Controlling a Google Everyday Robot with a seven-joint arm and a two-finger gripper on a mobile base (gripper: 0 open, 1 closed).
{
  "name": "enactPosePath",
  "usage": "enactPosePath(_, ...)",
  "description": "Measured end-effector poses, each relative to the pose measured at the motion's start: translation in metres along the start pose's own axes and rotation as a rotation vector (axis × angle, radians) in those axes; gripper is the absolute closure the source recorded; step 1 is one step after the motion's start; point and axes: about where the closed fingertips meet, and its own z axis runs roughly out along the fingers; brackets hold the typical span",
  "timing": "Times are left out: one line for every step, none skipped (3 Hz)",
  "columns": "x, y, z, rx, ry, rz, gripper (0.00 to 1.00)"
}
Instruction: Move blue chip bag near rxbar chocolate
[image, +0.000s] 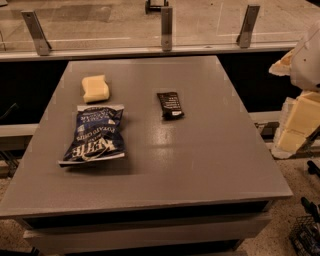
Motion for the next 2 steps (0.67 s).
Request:
enactPosePath(-0.001, 0.0002, -0.0014, 0.006, -0.003, -0.002, 0.0)
enactPosePath(0.0029, -0.0008, -0.0035, 0.044, 0.002, 0.025, 0.0)
